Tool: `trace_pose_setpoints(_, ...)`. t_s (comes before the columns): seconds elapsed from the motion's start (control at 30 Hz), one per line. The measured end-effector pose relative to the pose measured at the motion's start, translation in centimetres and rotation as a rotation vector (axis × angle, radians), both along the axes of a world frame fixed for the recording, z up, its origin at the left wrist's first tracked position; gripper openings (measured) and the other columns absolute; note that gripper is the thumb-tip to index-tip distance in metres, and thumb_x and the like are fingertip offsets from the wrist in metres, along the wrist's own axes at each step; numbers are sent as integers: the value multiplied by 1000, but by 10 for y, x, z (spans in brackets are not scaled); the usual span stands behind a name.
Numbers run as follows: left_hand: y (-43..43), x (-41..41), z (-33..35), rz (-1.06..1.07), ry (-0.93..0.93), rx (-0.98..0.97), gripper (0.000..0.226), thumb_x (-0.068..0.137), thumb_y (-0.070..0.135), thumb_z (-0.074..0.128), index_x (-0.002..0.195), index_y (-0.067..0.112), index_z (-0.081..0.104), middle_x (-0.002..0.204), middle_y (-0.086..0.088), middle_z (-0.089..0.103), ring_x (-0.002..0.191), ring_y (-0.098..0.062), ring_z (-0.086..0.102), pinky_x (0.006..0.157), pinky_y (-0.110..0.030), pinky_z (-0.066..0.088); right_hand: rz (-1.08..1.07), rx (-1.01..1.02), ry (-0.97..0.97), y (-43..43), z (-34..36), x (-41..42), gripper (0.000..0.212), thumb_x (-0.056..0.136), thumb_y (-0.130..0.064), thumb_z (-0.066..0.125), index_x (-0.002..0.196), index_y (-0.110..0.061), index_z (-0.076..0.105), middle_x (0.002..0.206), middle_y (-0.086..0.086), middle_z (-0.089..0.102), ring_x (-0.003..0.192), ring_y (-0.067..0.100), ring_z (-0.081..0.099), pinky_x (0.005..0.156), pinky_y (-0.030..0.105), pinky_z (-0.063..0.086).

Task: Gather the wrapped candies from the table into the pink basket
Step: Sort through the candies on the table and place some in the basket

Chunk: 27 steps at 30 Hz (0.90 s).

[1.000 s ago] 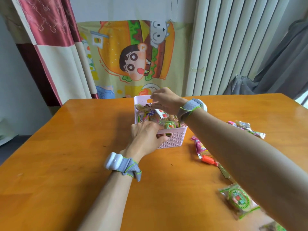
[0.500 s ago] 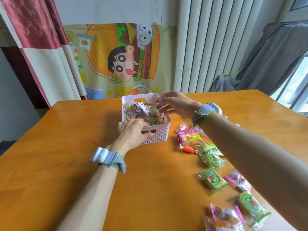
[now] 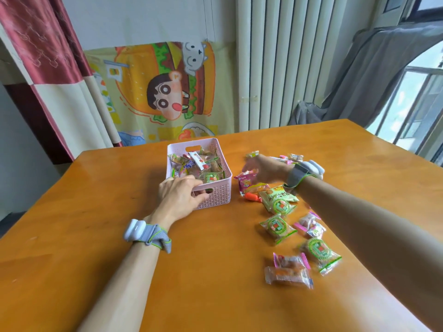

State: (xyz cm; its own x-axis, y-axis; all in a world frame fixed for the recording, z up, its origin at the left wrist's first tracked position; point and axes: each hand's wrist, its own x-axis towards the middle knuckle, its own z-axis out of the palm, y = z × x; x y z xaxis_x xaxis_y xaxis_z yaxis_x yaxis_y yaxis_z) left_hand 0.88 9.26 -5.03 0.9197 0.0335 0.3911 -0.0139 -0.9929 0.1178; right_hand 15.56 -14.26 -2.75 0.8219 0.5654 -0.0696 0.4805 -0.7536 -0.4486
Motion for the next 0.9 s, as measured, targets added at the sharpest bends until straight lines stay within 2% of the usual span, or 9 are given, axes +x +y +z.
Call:
trace_pose_setpoints(0.13,-6,-13,-1,-2,-12,8,27,82,62,64,83,35,67,76,15,48,87,-17,64,79,-33,41,58,-176,-88,1,-12,-10,55,81,-14,77,133,-15,59,127,8,65,117,27,60,99,39,49)
trace_pose_setpoints(0.27,-10,-23,0,-19,-22,9,28,82,62,63,83,35,67,77,16,50,85,-15,64,77,-32,40,31,-257,-193,2,-18,-15,58,83,-34,75,135,-21,53,122,10,65,114,32,58,98,41,48)
trace_pose_setpoints(0.33,-14,-27,0,-30,-24,13,28,83,62,63,83,34,66,77,16,50,85,-15,63,74,-31,37,-7,-233,-205,1,-20,-13,60,81,-49,74,131,-23,53,117,8,66,112,32,57,99,44,46)
trace_pose_setpoints(0.47,-16,-37,1,-67,1,25,31,83,63,61,83,32,63,77,14,51,83,-18,62,69,-29,31,-92,-43,-270,5,-5,-10,66,75,-70,67,125,-27,58,116,5,68,110,34,58,99,47,47)
trace_pose_setpoints(0.57,-8,-39,7,-126,79,-47,36,86,68,56,86,33,61,81,13,56,83,-14,59,67,-31,39,-165,54,-358,12,11,-8,65,74,-69,70,124,-30,61,116,6,66,110,35,56,90,44,50)
trace_pose_setpoints(0.63,-3,-36,14,-186,118,-219,39,88,68,54,89,31,64,85,13,59,83,-9,58,72,-34,47,-194,112,-398,16,22,-6,64,75,-66,71,125,-28,61,116,8,65,110,35,54,89,43,50)
trace_pose_setpoints(0.7,5,-30,20,-230,65,-364,36,93,61,54,91,28,68,88,11,61,86,-8,58,79,-34,47,-187,169,-422,27,34,-5,64,77,-64,72,126,-23,62,114,10,68,108,36,58,90,45,51)
trace_pose_setpoints(0.8,13,-14,25,-161,-39,-275,28,97,48,55,104,24,68,103,4,60,103,-17,56,93,-39,43,-96,281,-373,44,45,-12,64,79,-61,72,122,-15,63,104,10,74,91,31,69,82,41,56)
trace_pose_setpoints(0.9,22,5,27,-44,16,-127,41,99,49,50,131,26,58,134,3,53,127,-21,47,102,-40,35,-23,280,-287,68,46,-20,68,78,-61,73,124,-14,59,108,9,72,90,28,70,77,40,59)
